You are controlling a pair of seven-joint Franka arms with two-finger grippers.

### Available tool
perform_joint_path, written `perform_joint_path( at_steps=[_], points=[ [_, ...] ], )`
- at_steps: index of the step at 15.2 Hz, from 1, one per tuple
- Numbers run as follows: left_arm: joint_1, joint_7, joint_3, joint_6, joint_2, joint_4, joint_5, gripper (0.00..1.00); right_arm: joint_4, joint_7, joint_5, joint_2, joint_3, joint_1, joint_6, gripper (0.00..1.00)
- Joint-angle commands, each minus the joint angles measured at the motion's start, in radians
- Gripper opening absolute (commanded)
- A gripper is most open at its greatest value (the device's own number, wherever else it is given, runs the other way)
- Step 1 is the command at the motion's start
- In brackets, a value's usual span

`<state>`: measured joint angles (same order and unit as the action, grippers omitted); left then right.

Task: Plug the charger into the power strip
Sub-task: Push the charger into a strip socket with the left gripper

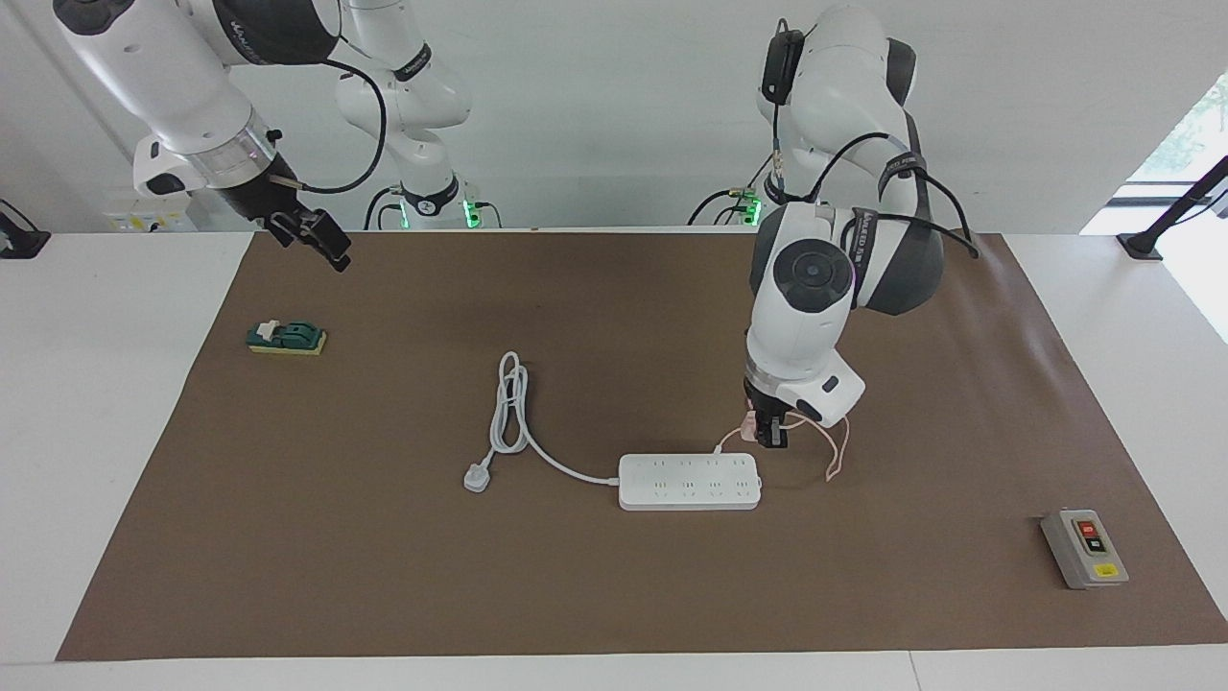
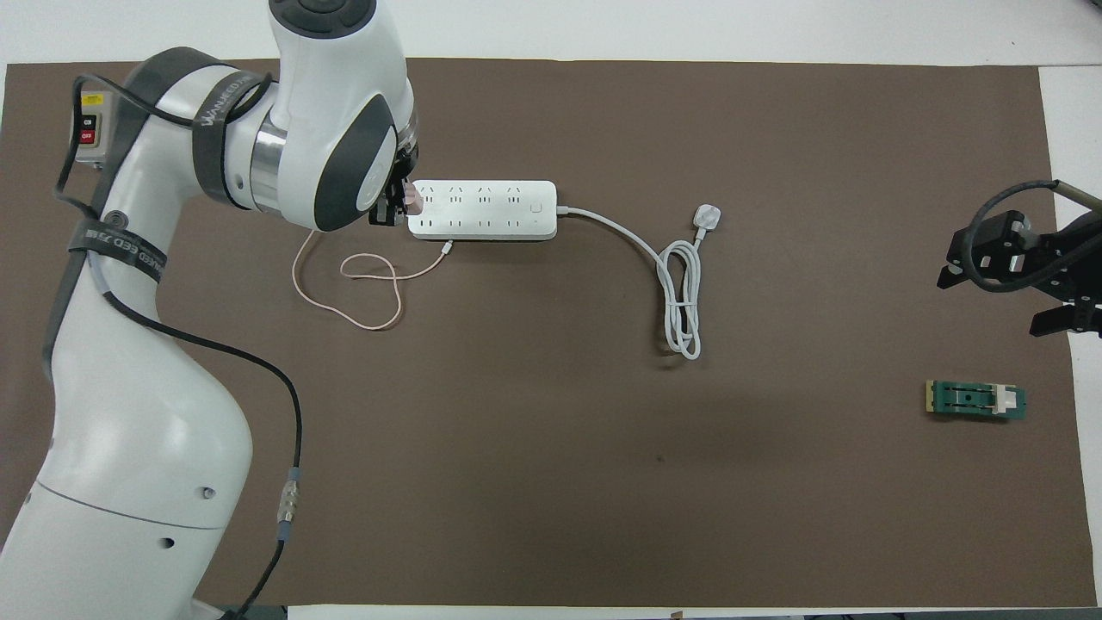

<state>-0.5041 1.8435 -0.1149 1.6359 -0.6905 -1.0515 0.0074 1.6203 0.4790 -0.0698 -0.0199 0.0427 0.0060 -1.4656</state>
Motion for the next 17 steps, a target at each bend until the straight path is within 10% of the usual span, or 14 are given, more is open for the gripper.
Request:
perform_joint_path(
  at_steps=[1, 17],
  points=[
    [-0.033, 0.017, -0.046, -0.019, -0.112, 0.128, 0.017, 0.00, 0.003, -0.019, 0.004, -0.009, -0.010, -0.015, 0.010, 1.00],
    [-0.033, -0.023, -0.038, 0.111, -0.063, -0.004, 0.014, 0.00, 0.003, -0.019, 0.004, -0.009, -0.012, -0.015, 0.010, 1.00]
  ],
)
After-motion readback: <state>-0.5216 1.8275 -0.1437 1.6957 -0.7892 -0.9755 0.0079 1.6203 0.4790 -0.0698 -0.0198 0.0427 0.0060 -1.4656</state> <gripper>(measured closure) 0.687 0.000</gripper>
